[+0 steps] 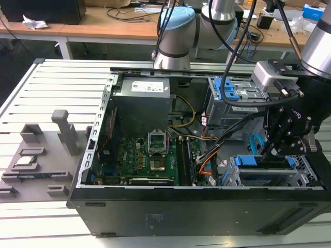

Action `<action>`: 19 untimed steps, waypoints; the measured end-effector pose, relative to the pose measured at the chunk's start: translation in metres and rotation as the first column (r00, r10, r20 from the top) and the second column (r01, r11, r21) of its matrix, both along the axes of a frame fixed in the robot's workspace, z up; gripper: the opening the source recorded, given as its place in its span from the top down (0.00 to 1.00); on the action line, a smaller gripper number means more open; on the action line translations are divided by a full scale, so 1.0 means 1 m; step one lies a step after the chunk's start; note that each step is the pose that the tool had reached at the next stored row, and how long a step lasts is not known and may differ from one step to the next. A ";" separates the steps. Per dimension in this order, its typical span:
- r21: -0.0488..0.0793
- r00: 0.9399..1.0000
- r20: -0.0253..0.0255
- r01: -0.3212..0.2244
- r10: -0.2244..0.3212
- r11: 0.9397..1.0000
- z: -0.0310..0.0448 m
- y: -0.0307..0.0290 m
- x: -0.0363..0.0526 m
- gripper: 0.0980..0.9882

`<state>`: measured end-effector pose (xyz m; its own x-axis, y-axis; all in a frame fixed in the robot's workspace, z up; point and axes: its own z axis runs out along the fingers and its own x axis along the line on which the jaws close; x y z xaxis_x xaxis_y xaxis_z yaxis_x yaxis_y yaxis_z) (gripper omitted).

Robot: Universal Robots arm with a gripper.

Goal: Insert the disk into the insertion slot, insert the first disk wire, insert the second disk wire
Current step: 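Insert the second disk wire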

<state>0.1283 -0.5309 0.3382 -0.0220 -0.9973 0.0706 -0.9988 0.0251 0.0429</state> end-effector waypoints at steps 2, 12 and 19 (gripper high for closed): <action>0.000 1.000 0.000 0.000 0.000 1.000 -0.0001 0.0000 0.0000 0.92; 0.000 1.000 0.000 0.000 0.000 1.000 0.0263 0.0046 0.0000 0.93; 0.000 1.000 0.000 0.000 0.000 1.000 0.0352 0.0054 0.0000 0.99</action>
